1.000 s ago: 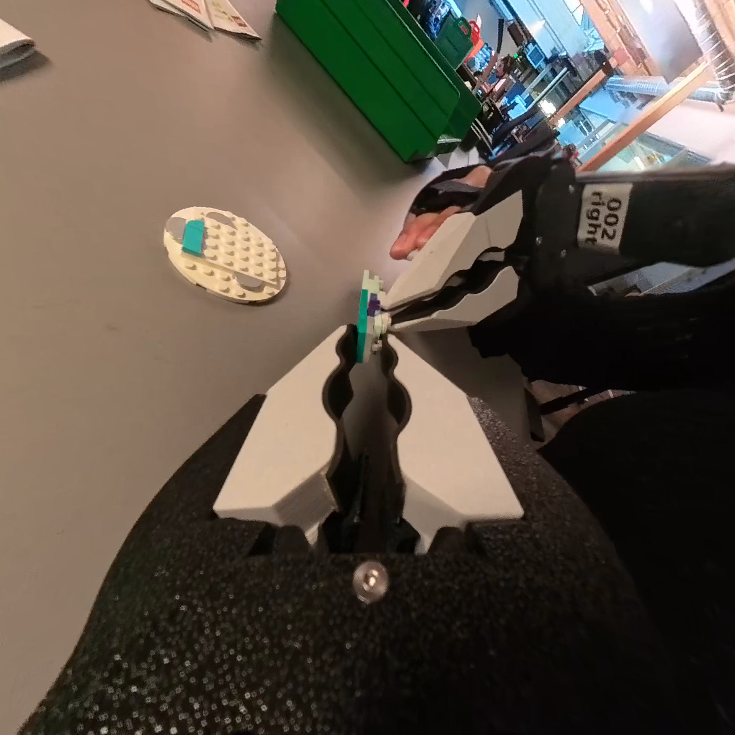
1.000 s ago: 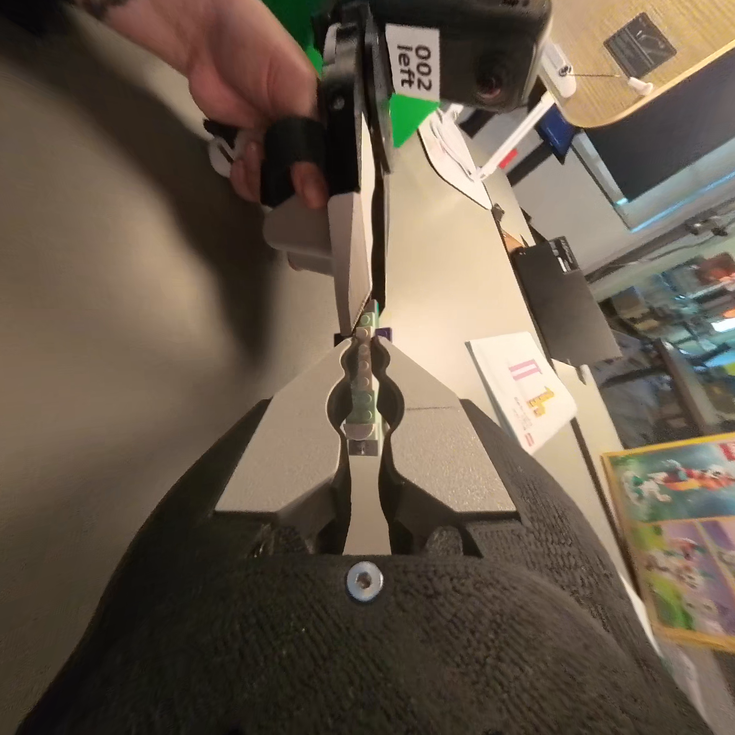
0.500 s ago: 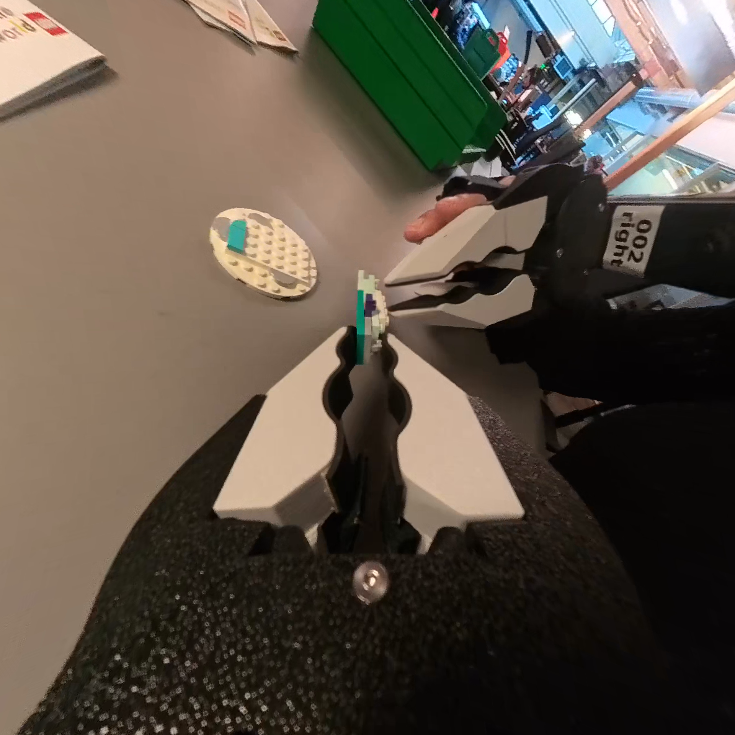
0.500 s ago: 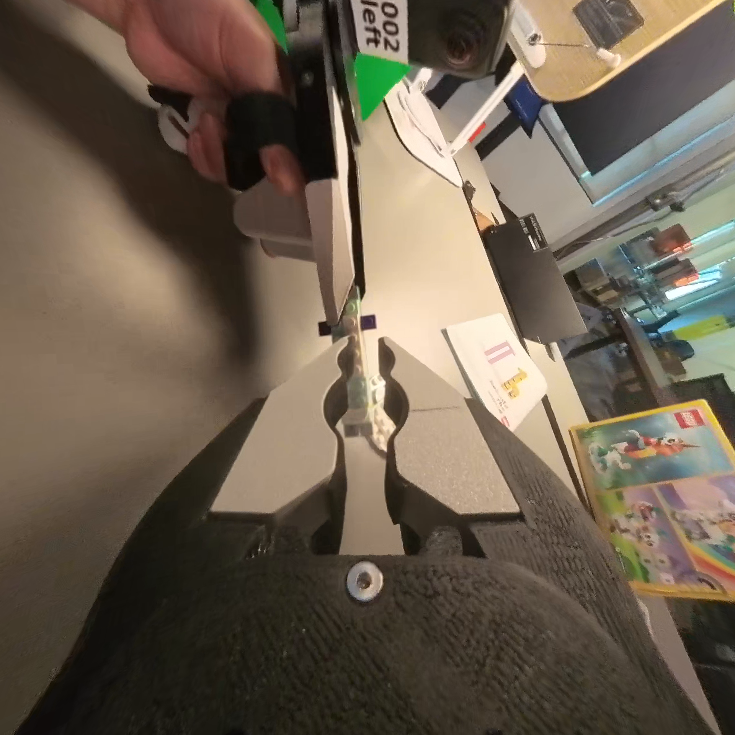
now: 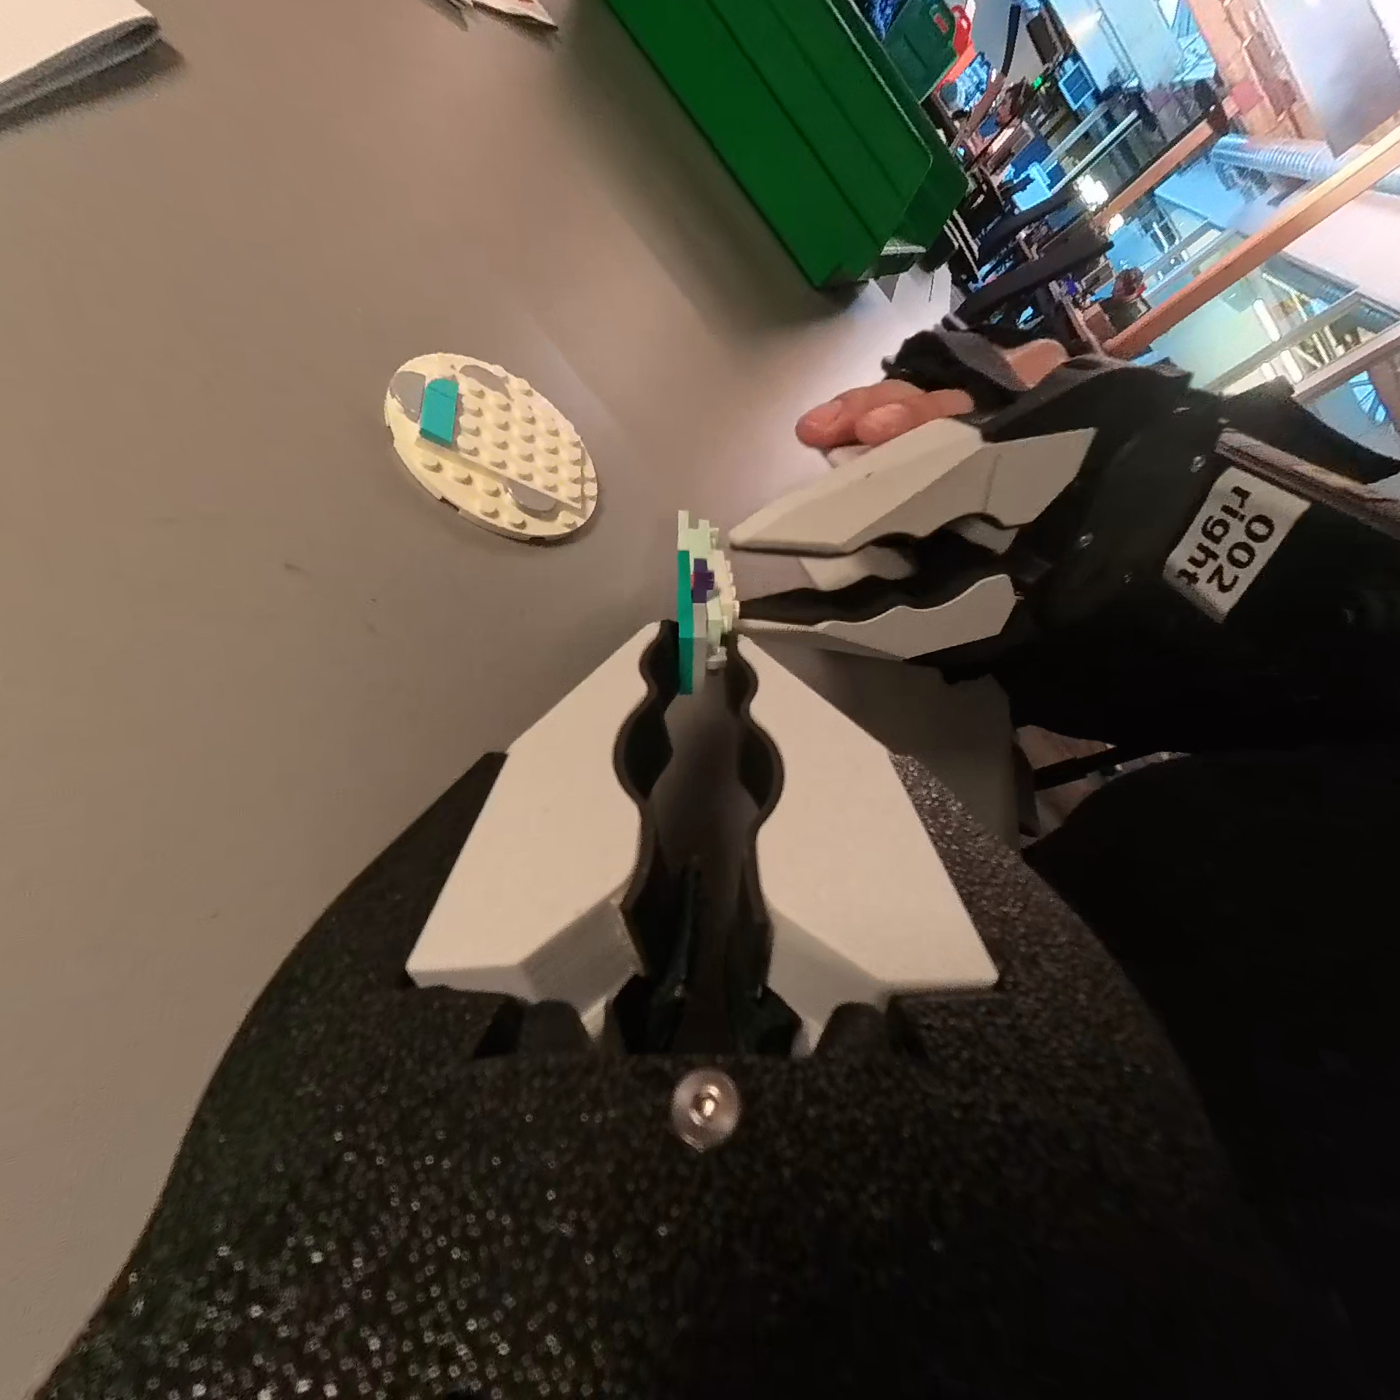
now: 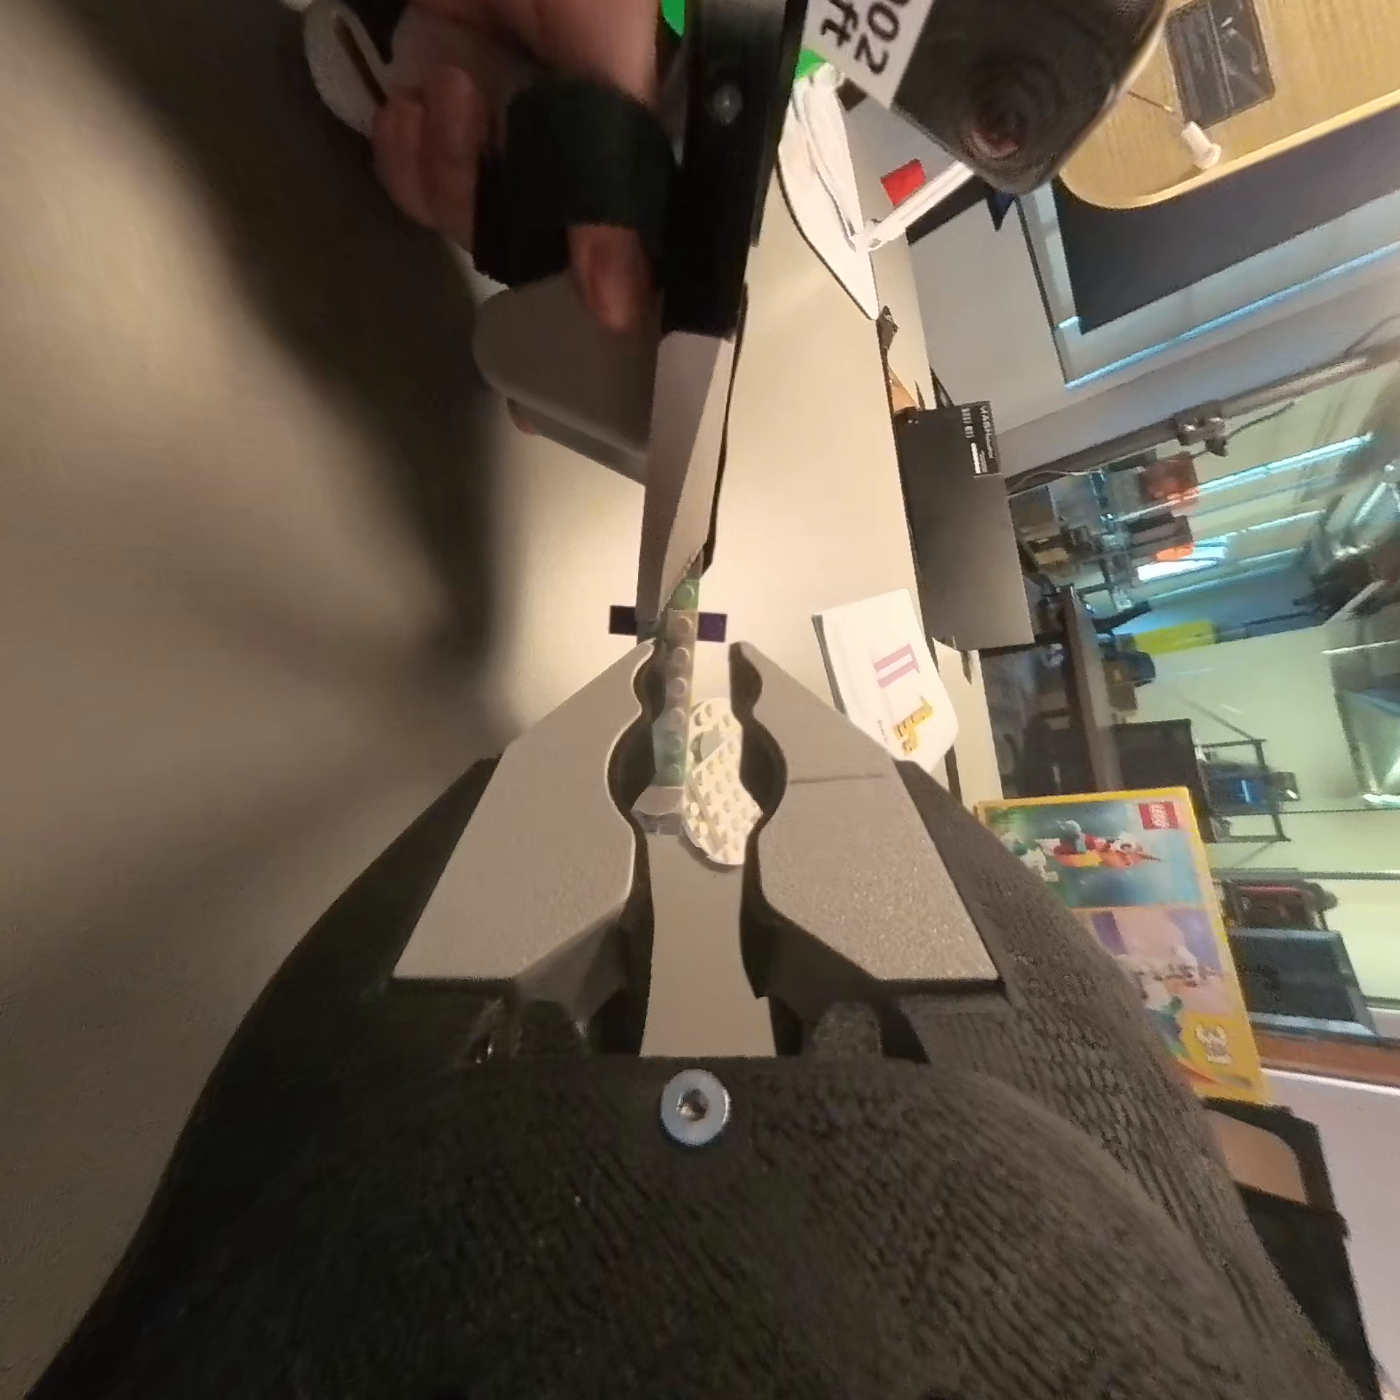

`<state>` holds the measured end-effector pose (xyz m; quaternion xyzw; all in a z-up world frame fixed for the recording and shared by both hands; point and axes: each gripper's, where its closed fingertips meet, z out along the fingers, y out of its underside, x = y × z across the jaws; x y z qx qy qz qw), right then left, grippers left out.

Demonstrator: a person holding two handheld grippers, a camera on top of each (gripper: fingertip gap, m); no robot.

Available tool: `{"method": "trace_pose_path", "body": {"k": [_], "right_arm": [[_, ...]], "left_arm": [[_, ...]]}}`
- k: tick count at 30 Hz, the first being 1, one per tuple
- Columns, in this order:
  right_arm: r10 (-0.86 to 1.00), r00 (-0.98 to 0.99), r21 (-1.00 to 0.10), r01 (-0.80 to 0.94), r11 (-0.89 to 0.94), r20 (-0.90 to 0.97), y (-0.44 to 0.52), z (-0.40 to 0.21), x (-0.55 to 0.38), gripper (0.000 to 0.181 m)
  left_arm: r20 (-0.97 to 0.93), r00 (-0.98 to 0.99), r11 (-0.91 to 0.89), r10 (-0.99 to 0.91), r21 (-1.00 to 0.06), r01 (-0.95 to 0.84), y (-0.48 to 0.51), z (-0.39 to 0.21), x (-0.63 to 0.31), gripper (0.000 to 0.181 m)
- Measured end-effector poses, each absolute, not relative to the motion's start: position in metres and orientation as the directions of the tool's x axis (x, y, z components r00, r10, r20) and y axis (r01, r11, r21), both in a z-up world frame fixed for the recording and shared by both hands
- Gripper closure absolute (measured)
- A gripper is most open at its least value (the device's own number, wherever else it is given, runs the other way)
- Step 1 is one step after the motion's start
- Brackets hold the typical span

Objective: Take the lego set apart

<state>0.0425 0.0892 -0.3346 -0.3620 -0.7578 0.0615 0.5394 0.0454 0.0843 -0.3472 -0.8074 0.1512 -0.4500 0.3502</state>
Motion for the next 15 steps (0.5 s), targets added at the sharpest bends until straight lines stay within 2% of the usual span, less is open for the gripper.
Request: {"method": "trace_pose_path", "body": {"k": [2,7,12,15], "right_arm": [[0.66,-0.15,-0.526,0.487,0.697,0.736,0.0894,-0.3353,0.0431,0.164],[0.762,-0.171,-0.626,0.473,0.62,0.625,0.0805,-0.3367,0.0433,0.175],[0.729,-0.187,-0.567,0.514,0.644,0.659,0.0814,-0.3433,0.044,0.176],[0.826,-0.185,-0.678,0.49,0.547,0.533,0.0805,-0.341,0.0469,0.176]], "left_arm": [[0.638,0.542,-0.72,-0.547,-0.689,0.084,0.0839,-0.3482,0.0461,0.171],[0.582,0.529,-0.673,-0.618,-0.739,0.026,0.0799,-0.3444,0.0494,0.171],[0.48,0.591,-0.629,-0.649,-0.775,-0.06,0.0803,-0.3515,0.0491,0.171],[0.376,0.624,-0.565,-0.685,-0.816,-0.128,0.0796,-0.3497,0.051,0.171]]}}
